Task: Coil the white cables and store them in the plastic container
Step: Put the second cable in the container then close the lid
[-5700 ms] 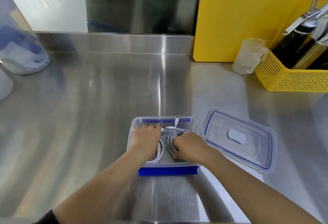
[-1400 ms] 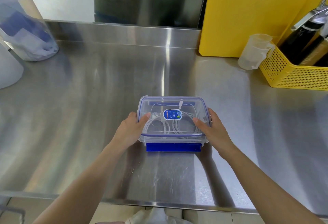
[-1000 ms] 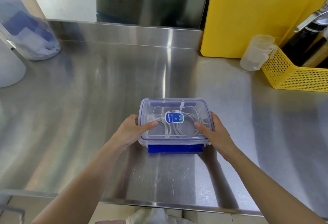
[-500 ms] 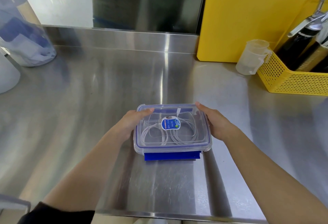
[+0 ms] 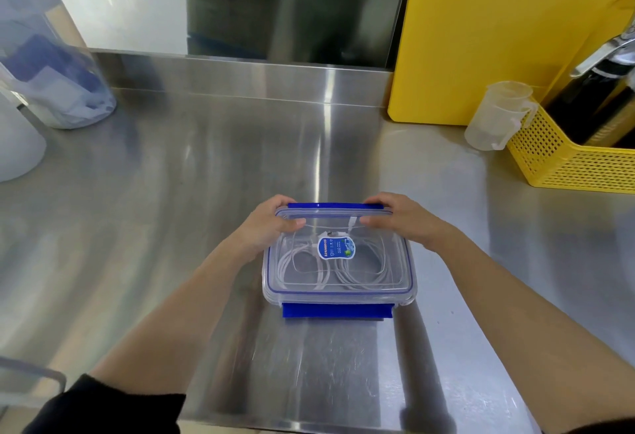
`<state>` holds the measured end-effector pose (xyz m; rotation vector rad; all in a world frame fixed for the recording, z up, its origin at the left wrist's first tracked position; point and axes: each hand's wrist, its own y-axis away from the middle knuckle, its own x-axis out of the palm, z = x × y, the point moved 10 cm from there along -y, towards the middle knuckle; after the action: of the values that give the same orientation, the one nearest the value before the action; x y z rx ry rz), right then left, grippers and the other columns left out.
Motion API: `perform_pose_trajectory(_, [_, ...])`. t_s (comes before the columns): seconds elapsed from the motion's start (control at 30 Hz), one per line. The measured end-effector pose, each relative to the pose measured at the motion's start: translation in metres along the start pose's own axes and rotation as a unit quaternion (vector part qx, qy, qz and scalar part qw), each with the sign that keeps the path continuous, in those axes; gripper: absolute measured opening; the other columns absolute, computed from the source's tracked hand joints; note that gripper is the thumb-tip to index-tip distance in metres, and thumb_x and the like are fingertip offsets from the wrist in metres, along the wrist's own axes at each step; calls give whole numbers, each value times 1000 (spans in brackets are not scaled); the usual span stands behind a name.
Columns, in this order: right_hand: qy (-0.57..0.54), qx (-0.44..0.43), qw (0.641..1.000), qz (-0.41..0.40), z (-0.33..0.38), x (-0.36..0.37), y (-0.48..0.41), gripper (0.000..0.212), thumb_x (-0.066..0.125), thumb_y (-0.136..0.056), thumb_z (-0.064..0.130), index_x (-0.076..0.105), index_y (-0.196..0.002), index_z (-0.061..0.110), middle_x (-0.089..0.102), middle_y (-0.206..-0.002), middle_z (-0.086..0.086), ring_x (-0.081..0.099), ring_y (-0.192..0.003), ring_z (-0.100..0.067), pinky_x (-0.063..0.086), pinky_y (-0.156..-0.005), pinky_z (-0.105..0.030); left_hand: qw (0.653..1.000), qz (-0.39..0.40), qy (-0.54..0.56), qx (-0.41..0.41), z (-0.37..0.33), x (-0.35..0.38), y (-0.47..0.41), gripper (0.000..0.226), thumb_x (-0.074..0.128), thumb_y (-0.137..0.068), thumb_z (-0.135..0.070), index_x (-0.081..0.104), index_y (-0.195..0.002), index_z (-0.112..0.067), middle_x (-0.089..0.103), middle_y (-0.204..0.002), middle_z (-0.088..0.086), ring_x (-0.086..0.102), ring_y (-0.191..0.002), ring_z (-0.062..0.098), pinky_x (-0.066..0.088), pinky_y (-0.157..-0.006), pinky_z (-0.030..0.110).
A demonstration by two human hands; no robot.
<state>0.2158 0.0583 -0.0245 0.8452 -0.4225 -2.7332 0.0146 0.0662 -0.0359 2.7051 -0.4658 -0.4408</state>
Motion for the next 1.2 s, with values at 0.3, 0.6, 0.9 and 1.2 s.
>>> perform_pose_trajectory(0.3, [109, -33, 993, 5, 10, 8, -8, 37, 69, -78, 33, 48, -105, 19, 57, -104, -1, 56, -90, -16, 50, -76, -29, 705, -94, -520, 473, -70, 88, 101, 50, 53, -76, -57, 65, -95, -12, 70, -95, 3, 66, -87, 25, 50, -82, 40])
perform_pose_trajectory(0.6, [93, -30, 995, 31, 12, 13, -6, 47, 68, -79, 31, 46, -119, 16, 53, -114, -4, 53, -99, -17, 47, -73, -24, 598, -57, -694, 397, -2, 127, 102, 106, 84, -51, -55, 32, -134, -16, 61, -127, 12, 58, -115, 34, 49, -84, 59])
perform_pose_trajectory(0.9, [158, -19, 982, 102, 28, 24, -6, 48, 66, -81, 19, 44, -123, 10, 55, -123, -10, 53, -104, -22, 46, -87, -32, 566, -87, -669, 474, -16, 128, 121, 55, 60, -77, -38, 48, -120, -6, 63, -119, 17, 59, -110, 37, 50, -89, 55])
perform_pose_trajectory(1.2, [220, -36, 975, 3, 39, 32, -15, 34, 60, -82, 44, 50, -102, 18, 63, -109, -4, 58, -90, -19, 50, -84, -38, 564, -75, -630, 528, -22, 131, 115, 37, 48, -90, -39, 53, -108, -7, 69, -107, 15, 62, -110, 32, 52, -90, 48])
